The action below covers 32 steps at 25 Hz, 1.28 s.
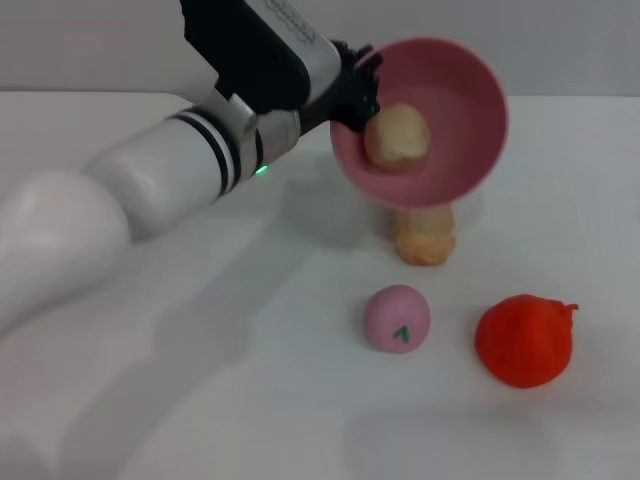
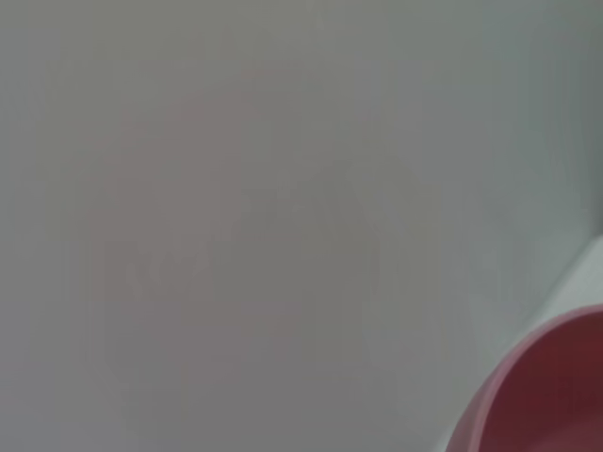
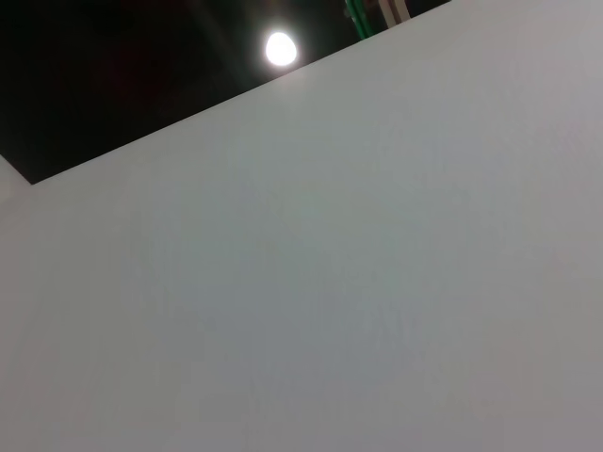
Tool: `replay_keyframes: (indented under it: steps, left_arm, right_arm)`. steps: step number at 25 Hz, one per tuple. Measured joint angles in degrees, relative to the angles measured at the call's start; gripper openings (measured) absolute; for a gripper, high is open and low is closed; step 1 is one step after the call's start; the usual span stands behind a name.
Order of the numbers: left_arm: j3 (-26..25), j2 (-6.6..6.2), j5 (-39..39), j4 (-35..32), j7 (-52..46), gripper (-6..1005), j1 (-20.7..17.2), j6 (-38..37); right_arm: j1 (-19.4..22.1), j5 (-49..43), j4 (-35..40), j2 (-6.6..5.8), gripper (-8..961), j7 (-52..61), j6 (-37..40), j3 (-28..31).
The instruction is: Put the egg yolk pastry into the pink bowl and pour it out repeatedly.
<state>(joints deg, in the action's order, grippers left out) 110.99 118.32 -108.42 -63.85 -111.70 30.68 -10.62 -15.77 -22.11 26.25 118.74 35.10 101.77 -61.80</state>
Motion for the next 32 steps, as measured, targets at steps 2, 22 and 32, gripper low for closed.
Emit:
replay_keyframes:
  steps: [2,22,32]
  left_arm:
    - [6.68,0.03,-0.07,-0.69,1.37,43,-1.37,11.84]
    - [29.03,0.29,-15.95,4.72,3.97,44,-2.85,53.38]
    - [33.28,0.35,-21.00,7.44,3.95,43,-3.93,67.87]
  right_arm:
    - [-0.11,-0.03,-0.25,0.00,676,0.84,0.00,-0.24]
    - [-0.97,-0.21,-0.95,0.18,675,1.74,0.16,-2.19]
    - [-1.53,-0.22,-0.95,0.18,675,1.73,0.04,-2.18]
